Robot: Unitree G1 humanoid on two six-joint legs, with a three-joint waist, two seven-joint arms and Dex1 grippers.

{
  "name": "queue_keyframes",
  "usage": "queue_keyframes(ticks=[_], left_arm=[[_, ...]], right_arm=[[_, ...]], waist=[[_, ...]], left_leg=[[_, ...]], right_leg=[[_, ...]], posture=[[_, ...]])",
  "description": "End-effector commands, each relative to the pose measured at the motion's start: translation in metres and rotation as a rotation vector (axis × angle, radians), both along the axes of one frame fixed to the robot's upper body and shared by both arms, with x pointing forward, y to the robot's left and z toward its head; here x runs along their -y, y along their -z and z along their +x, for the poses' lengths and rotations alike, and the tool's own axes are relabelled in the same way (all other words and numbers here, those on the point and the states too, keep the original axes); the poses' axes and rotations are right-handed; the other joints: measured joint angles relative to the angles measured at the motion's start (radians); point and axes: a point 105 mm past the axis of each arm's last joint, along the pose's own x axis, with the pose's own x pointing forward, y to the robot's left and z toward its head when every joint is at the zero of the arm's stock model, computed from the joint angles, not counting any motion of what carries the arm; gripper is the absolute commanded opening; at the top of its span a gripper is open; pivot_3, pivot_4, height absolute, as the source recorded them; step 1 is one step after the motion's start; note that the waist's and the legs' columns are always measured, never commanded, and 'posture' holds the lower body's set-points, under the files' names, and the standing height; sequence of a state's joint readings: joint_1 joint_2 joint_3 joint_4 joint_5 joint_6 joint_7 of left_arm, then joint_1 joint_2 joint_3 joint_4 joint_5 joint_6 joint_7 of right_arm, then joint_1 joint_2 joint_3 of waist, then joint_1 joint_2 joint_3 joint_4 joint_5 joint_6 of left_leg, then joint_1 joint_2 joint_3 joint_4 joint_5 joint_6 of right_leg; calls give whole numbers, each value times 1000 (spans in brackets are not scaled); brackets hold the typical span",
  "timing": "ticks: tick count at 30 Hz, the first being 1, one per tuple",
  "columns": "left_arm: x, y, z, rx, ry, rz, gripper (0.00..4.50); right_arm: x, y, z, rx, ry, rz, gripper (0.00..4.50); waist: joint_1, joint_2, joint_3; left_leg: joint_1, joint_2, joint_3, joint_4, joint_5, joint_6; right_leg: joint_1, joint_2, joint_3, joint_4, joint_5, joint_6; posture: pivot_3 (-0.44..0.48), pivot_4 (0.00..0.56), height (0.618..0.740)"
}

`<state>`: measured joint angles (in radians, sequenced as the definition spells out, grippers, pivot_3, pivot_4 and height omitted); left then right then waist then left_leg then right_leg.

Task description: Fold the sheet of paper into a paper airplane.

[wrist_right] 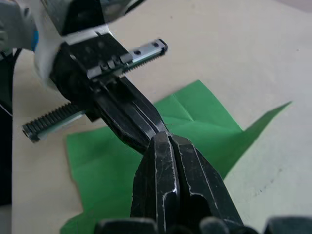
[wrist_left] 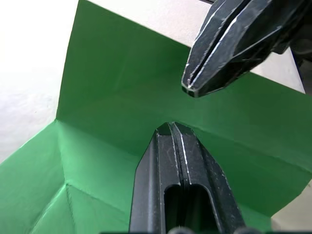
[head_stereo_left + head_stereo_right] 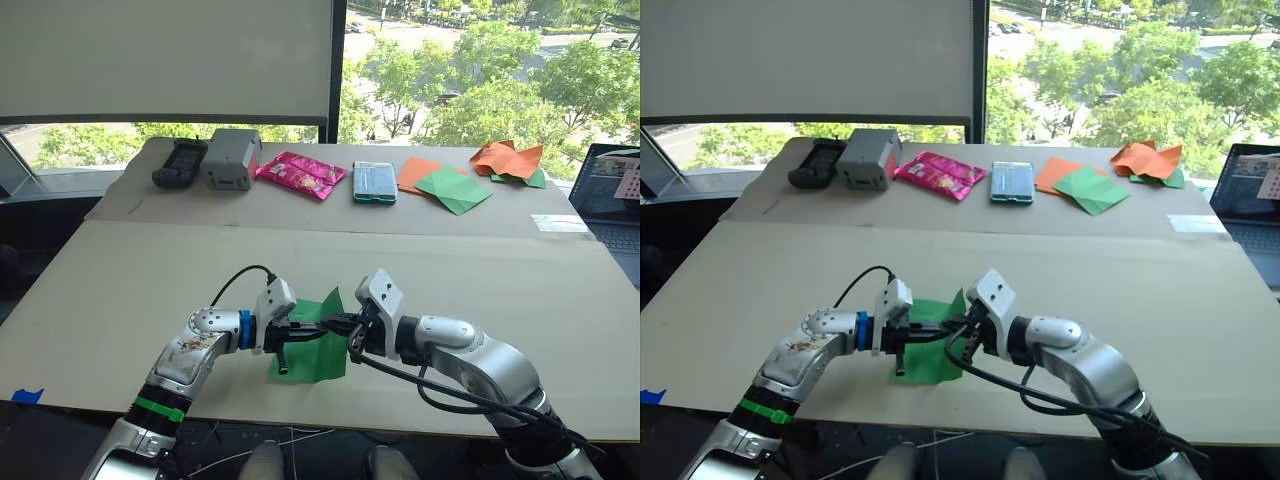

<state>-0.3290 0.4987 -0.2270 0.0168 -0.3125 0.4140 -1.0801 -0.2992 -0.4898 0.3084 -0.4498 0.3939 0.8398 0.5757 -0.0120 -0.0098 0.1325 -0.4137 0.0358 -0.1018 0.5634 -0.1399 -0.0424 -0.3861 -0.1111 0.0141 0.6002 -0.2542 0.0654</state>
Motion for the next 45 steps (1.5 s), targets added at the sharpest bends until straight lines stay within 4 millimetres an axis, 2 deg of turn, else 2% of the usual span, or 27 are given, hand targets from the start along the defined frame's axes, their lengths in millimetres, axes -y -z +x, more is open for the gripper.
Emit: queue_keyframes(ticks=[1, 4, 7, 11, 16, 19, 22, 25, 27, 29, 34, 45], left_arm=[[-14, -6, -1, 37, -28, 13, 0], [-32, 4, -6, 19, -73, 55, 0], [-41, 15, -9, 23, -96, 113, 0], [-43, 28, -11, 31, -105, 172, 0], [-45, 37, -14, 24, -105, 194, 0], [-45, 34, -11, 31, -123, 174, 0], [-45, 19, -6, 55, -159, 119, 0], [-45, -1, -4, 86, -185, 67, 0], [-45, -5, -5, 93, -185, 69, 0], [-44, -4, -7, 93, -185, 78, 0], [-44, -3, -9, 91, -185, 86, 0], [-38, -1, -7, 103, -161, 102, 0]], right_arm=[[7, 11, 1, 3, 31, -52, 49], [17, 22, -1, -15, 65, -73, 49], [22, 31, -5, -34, 81, -93, 49], [31, 46, -3, -60, 135, -139, 49], [35, 51, 0, -65, 159, -153, 49], [29, 36, 1, -18, 149, -91, 49], [26, 3, 8, 75, 182, 31, 49], [30, -27, 12, 115, 246, 160, 839], [36, -30, 15, 121, 291, 152, 1596], [40, -25, 18, 103, 329, 124, 2240], [40, -7, 21, 56, 348, 85, 2240], [27, 14, 26, 4, 335, 83, 2240]], waist=[[0, 0, 0], [-1, 0, 0], [-1, 0, 0], [1, 0, -3], [1, 2, -8], [1, 3, -8], [0, 3, -8], [-1, 2, -6], [-1, 1, -6], [-1, 1, -6], [-1, 1, -5], [-1, 1, -5]], left_leg=[[0, 0, 0, 0, 0, 0], [1, 0, 0, 0, -1, -2], [2, 0, 0, 0, -3, -5], [2, 0, 0, 0, -4, -6], [3, 0, 0, 0, -4, -6], [3, 0, 0, 0, -4, -6], [3, 0, 0, 0, -4, -6], [2, 0, 0, 0, -4, -6], [2, 0, 0, 0, -3, -5], [3, 0, 0, 0, -3, -5], [4, 0, 0, 0, -3, -6], [3, 0, 0, 0, -3, -6]], right_leg=[[0, 0, 0, 0, 0, 0], [-1, 0, 0, 2, 0, 0], [0, 0, 0, 3, 0, 0], [0, -1, 0, 2, 0, 0], [1, -1, 0, 2, 0, 0], [1, -1, 0, 2, 0, 0], [0, -1, 0, 2, 0, 0], [-1, -1, 0, 3, 0, 0], [-1, -1, 0, 6, 0, 0], [-1, -1, 0, 7, 0, 0], [-1, -1, 0, 7, -1, -1], [-1, -1, 0, 7, -1, -1]], posture=[[0, 150, 720], [0, 150, 720], [0, 150, 720], [0, 150, 720], [0, 150, 720], [0, 150, 720], [0, 150, 720], [0, 150, 720], [0, 150, 720], [0, 150, 720], [0, 150, 720], [0, 150, 720]])
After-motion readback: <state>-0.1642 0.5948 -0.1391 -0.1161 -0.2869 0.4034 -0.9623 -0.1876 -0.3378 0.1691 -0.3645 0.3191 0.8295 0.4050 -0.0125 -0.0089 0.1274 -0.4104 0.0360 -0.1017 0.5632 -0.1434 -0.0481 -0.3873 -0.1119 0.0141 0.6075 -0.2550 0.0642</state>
